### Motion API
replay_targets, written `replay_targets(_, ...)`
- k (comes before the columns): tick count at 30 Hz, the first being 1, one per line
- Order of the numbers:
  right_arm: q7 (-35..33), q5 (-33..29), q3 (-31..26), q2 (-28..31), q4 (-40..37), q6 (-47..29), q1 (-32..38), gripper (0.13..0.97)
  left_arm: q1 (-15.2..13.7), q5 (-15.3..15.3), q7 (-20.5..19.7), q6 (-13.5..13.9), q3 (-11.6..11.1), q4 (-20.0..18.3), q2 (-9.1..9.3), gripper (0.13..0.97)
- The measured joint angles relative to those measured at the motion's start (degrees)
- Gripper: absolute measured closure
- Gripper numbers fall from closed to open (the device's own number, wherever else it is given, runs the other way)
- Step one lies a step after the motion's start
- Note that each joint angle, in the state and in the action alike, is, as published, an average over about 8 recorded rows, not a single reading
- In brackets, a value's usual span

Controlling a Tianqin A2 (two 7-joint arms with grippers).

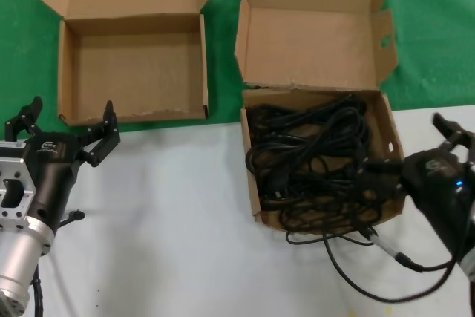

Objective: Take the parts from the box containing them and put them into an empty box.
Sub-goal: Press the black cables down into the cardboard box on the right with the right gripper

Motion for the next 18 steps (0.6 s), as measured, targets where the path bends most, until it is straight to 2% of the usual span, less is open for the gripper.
replay_targets(5,-4.71,-2.88,-0.58,5.23,5.02,-6.1,-1.14,0.129,0.0,0.0,0.0,0.0,0.0,0.0,0.0,0.388)
replay_targets(9,-9.6,-6.11,-1.73,10.66,7.53,-12.22,0.27,0.129,0.0,0.0,0.0,0.0,0.0,0.0,0.0,0.388)
replay_targets(17,-18.33,-14.56,-7.61,20.75,7.49,-25.62,10.54,0.129,0.0,0.01,-0.01,0.0,0.0,0.0,0.0,0.599)
replay_targets(18,-19.22,-15.68,-8.62,21.54,7.1,-27.5,12.3,0.129,0.0,0.01,-0.02,0.0,0.0,0.0,0.0,0.599)
